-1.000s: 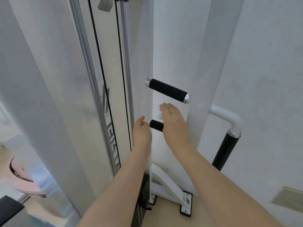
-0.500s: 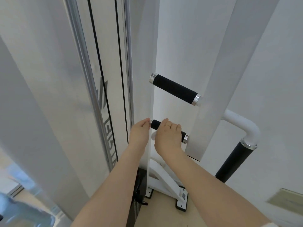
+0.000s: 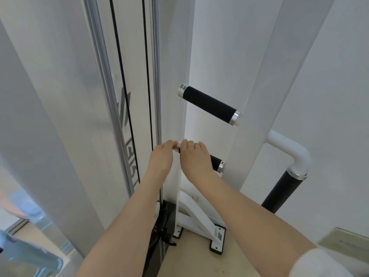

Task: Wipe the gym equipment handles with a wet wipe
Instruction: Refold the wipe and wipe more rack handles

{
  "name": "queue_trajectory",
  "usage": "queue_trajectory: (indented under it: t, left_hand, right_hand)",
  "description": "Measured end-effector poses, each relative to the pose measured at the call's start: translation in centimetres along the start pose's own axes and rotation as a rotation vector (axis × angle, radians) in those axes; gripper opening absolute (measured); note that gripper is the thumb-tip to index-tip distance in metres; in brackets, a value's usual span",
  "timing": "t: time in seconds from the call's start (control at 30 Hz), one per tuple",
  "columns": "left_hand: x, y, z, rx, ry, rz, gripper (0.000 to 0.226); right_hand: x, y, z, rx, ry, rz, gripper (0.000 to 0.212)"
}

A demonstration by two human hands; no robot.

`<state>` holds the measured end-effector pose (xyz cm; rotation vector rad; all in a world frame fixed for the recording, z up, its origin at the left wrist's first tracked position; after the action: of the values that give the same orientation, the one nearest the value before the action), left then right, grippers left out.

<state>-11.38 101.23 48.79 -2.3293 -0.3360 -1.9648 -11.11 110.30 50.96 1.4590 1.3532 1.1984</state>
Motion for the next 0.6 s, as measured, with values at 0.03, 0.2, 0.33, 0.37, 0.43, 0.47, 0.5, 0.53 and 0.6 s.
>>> queue_trajectory:
  t: [0.03,0.2,0.33,0.37,0.43,0.47,0.5,0.53,0.6]
  left_hand:
    - [0.1,0.3,-0.1,0.02,-0.014,-0.002,0.024]
    - [-0.4,0.5,0.1,0.022,-0.034,-0.062,0.019]
    - [-0.2,0.5,-0.1,-0.01,-0.054,-0.034,0.029]
    - [-0.1,0.6,-0.3,0.003,-0.039,-0.032,0.03]
    - [-0.4,0.7,-0.7,0.036,-0.005,-0.034,0.026]
    - [-0.5,0.7,-0.8,0.042,0.006,-0.082,0.025]
    - [-0.6,0.7,-0.6,0.042,0.012,-0.123,0.024]
    - [-0.7,0.6,-0.4,0.044,0.006,-0.128,0.024]
    - [-0.6,0.3,0.2,0.036,-0.032,-0.067,0.023]
  right_hand:
    - [0.5,0.0,0.0,-0.013,0.048,-0.019,0.038]
    - [3.0,0.3,1.2,0.074,-0.152,0.048,0.035]
    - [-1.7,0.3,-0.7,0.03,-0.035,-0.002,0.033]
    - [-2.1,0.5,-0.9,0.046,-0.014,-0.004,0.033]
    - [-0.6,0.5,-0.4,0.018,-0.055,0.013,0.033]
    - [0.8,0.0,0.2,0.011,-0.108,0.054,0.034]
    - [2.1,-0.3,1.1,0.034,-0.152,0.129,0.037]
    - [3.1,-0.6,1.9,0.042,-0.176,0.214,0.04]
    - [3.5,-0.6,2.3,-0.006,-0.206,0.293,0.041]
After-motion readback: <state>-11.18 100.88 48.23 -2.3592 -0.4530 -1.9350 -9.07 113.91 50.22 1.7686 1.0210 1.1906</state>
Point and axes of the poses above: each hand's wrist, its own z-axis away from the middle knuckle, its own y-axis out of the back of the hand, x = y × z, the point moved 6 cm from there along -z, towards the middle knuckle, and after that the axes turned 15 degrees about -y, right-handed, at the moved point
